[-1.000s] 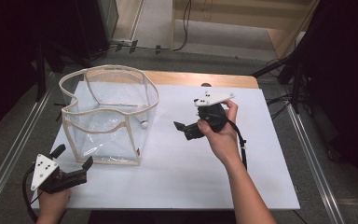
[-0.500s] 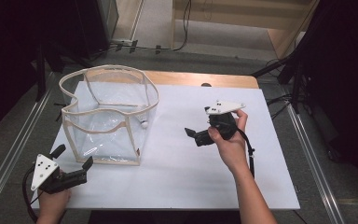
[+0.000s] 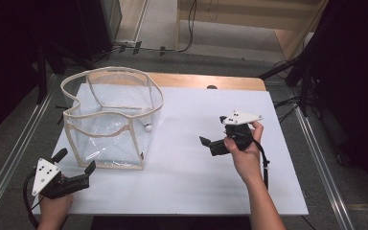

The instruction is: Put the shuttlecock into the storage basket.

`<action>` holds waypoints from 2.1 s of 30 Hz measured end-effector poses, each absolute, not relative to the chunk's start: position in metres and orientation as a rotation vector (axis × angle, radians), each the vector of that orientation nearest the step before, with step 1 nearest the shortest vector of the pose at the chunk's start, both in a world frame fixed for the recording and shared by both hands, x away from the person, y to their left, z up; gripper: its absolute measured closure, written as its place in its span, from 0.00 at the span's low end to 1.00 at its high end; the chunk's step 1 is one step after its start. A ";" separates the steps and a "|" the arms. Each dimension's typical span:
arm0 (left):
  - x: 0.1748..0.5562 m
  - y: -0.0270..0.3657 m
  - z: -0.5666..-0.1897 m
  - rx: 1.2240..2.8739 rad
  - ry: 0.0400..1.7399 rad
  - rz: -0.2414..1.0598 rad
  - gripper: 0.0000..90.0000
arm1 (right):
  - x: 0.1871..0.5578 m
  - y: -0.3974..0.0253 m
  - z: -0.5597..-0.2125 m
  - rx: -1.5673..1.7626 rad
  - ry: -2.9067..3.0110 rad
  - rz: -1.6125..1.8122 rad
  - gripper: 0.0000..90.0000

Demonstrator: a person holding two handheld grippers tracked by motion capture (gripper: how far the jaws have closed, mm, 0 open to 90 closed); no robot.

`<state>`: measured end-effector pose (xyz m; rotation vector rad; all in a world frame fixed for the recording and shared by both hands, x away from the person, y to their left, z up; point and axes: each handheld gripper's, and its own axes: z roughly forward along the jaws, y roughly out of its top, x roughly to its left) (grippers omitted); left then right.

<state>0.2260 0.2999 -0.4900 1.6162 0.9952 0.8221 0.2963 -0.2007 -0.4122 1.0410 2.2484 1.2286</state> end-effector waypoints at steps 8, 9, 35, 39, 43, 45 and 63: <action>0.226 0.300 -0.490 1.613 0.999 0.824 0.00 | 0.289 -0.214 -0.420 1.049 2.225 1.239 0.00; 0.226 0.300 -0.490 1.613 0.999 0.824 0.00 | 0.288 -0.216 -0.422 1.052 2.222 1.241 0.00; 0.225 0.299 -0.490 1.618 1.002 0.832 0.00 | 0.259 -0.261 -0.446 1.108 2.150 1.230 0.00; 0.226 0.299 -0.490 1.619 1.001 0.833 0.00 | 0.255 -0.267 -0.450 1.103 2.148 1.240 0.00; 0.225 0.299 -0.490 1.619 1.001 0.833 0.00 | 0.251 -0.272 -0.454 1.111 2.136 1.234 0.00; 0.225 0.299 -0.490 1.620 1.000 0.834 0.00 | 0.250 -0.274 -0.456 1.124 2.133 1.232 0.00; 0.225 0.298 -0.490 1.625 0.998 0.835 0.00 | 0.237 -0.293 -0.466 1.182 2.097 1.223 0.00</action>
